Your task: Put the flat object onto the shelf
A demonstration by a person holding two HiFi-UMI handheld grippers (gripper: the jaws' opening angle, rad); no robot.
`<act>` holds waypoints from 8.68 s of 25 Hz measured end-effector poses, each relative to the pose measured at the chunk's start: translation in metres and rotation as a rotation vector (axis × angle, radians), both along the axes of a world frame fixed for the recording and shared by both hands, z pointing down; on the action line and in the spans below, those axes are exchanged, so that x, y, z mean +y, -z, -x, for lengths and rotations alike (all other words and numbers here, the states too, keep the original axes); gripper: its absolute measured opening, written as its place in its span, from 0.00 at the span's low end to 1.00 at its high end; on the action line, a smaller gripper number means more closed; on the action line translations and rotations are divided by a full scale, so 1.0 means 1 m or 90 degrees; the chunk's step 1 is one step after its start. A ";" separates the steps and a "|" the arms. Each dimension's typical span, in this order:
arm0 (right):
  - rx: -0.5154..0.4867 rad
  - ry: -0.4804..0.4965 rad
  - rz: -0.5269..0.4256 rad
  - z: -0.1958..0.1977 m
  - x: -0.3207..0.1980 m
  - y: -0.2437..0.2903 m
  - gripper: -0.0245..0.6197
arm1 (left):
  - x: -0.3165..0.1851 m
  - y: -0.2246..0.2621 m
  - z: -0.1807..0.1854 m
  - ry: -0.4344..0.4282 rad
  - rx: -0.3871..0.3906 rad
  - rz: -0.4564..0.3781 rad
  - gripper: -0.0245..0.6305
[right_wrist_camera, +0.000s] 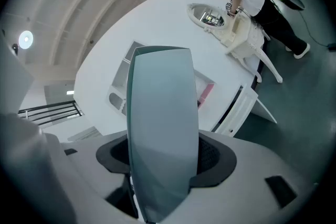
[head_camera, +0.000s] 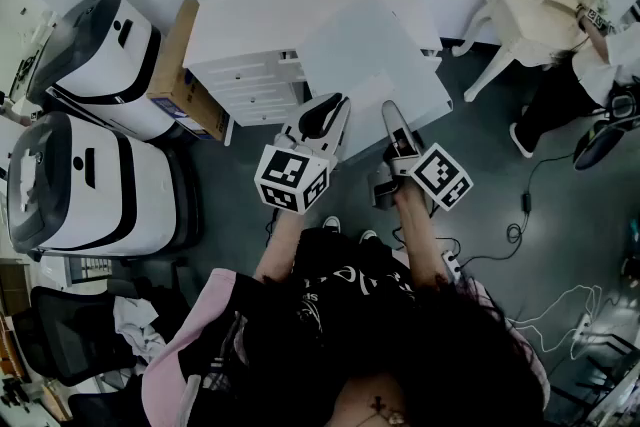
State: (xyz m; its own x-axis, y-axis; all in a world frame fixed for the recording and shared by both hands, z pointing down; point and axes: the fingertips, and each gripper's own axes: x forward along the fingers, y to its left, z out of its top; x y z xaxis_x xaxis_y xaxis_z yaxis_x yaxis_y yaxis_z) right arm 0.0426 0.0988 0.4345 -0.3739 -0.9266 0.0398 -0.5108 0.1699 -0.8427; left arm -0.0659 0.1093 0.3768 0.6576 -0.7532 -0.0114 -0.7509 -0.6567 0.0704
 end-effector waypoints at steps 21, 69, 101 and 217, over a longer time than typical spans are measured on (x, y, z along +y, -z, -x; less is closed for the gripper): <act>-0.042 -0.015 0.048 0.003 -0.029 -0.016 0.52 | -0.038 -0.012 0.011 -0.011 0.015 0.026 0.11; -0.075 -0.058 0.096 -0.122 -0.250 -0.015 0.52 | -0.262 -0.011 -0.089 -0.048 0.026 0.033 0.12; -0.136 -0.016 -0.001 -0.220 -0.408 0.050 0.52 | -0.354 -0.009 -0.153 0.046 -0.021 0.021 0.12; 0.133 0.118 -0.156 -0.110 -0.580 0.128 0.52 | -0.662 0.093 -0.149 -0.073 -0.042 -0.096 0.39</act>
State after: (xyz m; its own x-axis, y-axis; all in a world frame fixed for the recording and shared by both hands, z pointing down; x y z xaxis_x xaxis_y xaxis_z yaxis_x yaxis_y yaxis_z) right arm 0.1523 -0.4813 0.3064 -0.5434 -0.8355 -0.0816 -0.6093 0.4594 -0.6463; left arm 0.0830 -0.5525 0.2837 0.7423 -0.6662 -0.0723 -0.6701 -0.7378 -0.0812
